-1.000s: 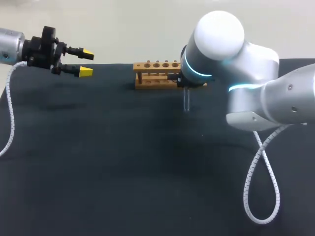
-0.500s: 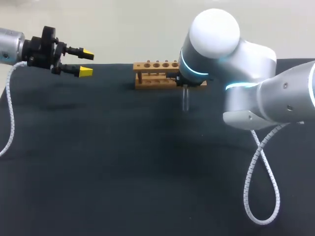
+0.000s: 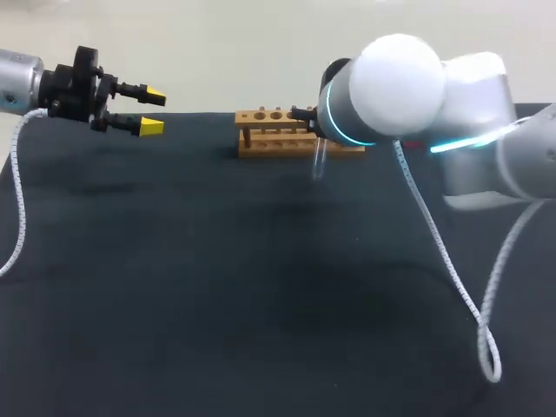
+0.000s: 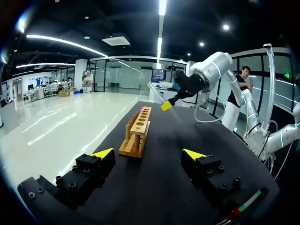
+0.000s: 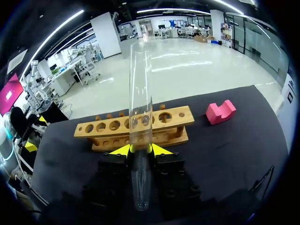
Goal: Grasp the test tube, adjust it, and insert it.
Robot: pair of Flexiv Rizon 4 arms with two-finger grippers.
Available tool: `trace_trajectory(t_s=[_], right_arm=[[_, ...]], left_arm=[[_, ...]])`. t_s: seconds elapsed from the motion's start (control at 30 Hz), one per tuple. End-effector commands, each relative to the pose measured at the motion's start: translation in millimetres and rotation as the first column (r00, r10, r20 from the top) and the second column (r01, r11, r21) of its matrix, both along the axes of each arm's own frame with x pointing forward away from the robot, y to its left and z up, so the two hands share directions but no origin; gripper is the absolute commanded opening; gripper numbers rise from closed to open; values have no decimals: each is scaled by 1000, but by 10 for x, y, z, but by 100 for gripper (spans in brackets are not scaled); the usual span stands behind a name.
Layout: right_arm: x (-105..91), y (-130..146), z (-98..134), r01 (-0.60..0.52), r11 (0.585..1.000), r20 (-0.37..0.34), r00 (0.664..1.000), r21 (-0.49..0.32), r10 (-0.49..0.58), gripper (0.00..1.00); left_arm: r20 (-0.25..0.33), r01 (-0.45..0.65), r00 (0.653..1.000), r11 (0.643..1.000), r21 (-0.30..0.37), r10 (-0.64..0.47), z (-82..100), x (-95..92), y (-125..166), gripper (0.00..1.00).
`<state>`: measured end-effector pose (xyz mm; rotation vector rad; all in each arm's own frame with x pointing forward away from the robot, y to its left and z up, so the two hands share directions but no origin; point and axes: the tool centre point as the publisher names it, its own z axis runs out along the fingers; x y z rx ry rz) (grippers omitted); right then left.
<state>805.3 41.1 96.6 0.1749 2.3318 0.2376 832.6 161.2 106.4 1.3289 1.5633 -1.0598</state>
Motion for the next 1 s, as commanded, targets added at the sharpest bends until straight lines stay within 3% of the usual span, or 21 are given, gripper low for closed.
trace_trajectory(t_s=[0.03, 0.73, 0.87, 1.0], right_arm=[[-174, -65, 127, 34, 999, 118, 993, -5, -33, 0], [-431, -259, 568, 43, 997, 164, 986, -56, -33, 0], [-439, -260, 598, 13, 999, 137, 990, 34, -18, 0], [-439, -260, 598, 13, 999, 137, 990, 34, -18, 0]], left_arm=[[-1, 7, 1000, 1000, -1, -7, -9, 29, 7, 100], [-1, 7, 1000, 1000, -1, -7, -9, 29, 7, 100], [-1, 7, 1000, 1000, -1, -7, -9, 29, 7, 100], [-1, 7, 1000, 1000, -1, -7, -9, 29, 7, 100]])
